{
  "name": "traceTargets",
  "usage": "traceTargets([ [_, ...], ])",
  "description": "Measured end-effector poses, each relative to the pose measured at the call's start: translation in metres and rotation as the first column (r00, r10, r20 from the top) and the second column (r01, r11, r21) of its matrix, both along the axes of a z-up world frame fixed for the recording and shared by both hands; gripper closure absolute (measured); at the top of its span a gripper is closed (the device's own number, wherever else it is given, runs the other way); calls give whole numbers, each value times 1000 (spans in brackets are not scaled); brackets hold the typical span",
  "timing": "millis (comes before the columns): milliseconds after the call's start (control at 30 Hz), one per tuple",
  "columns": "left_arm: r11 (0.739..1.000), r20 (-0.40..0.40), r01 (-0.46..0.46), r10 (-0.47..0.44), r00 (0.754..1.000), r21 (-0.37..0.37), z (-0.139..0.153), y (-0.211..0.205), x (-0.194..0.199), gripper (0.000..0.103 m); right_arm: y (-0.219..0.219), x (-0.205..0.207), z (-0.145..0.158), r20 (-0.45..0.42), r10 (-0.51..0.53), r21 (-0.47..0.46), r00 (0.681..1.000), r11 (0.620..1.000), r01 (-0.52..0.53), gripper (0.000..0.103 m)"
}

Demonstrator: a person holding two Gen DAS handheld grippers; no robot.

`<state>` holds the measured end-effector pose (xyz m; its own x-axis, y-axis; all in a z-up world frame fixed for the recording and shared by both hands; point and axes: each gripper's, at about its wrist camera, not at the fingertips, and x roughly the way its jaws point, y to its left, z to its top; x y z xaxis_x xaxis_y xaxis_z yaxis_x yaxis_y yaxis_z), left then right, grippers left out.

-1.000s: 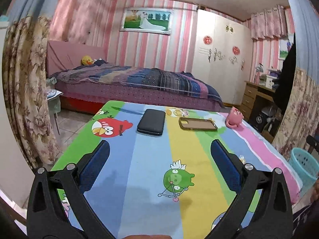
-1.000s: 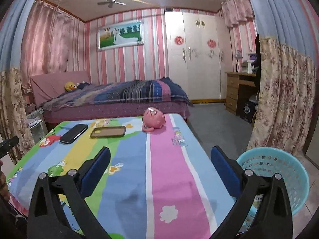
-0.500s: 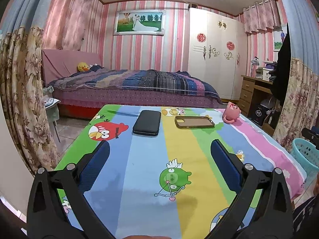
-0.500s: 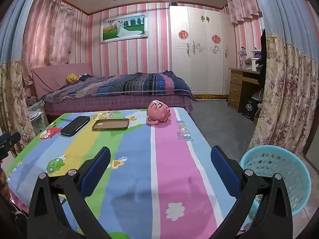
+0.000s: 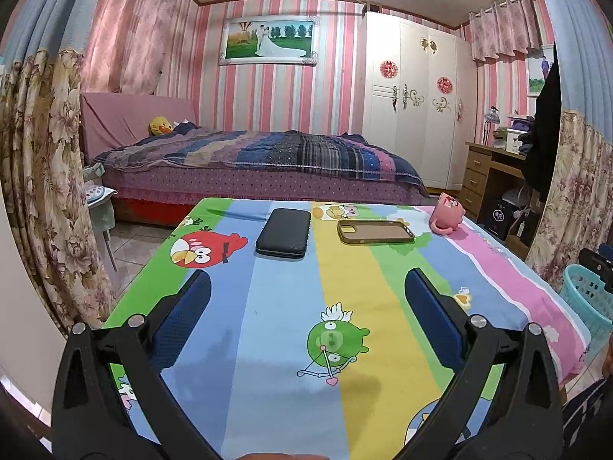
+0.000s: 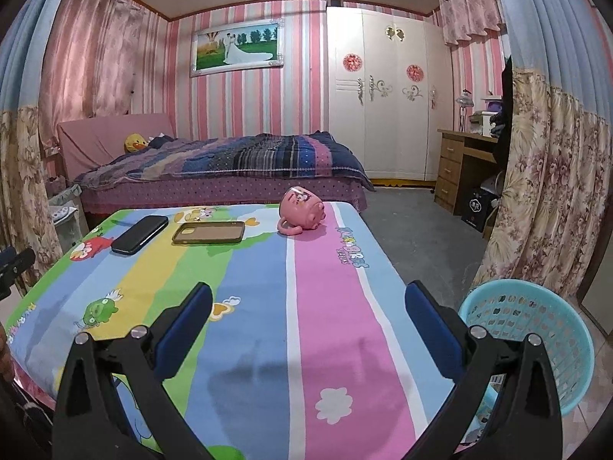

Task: Collect trash

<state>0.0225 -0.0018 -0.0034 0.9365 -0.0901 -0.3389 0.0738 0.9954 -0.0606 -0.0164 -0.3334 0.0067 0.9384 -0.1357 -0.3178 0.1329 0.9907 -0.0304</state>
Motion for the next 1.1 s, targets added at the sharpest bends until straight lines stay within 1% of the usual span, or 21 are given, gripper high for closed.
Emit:
traceTargets([
  [133, 1000, -1, -1, 1, 1000, -1, 0, -1, 0, 5, 1, -1, 0, 2, 4, -7, 1000, 1000, -4, 5],
  [367, 1000, 0, 4, -4, 1000, 2, 0, -2, -1, 5, 0, -1, 0, 2, -2, 7, 1000, 1000, 2, 5],
  [1100, 1000, 0, 3, -3, 1000, 2, 0, -3, -1, 5, 4, 0, -2, -5, 7, -10, 1000, 1000, -7, 5],
])
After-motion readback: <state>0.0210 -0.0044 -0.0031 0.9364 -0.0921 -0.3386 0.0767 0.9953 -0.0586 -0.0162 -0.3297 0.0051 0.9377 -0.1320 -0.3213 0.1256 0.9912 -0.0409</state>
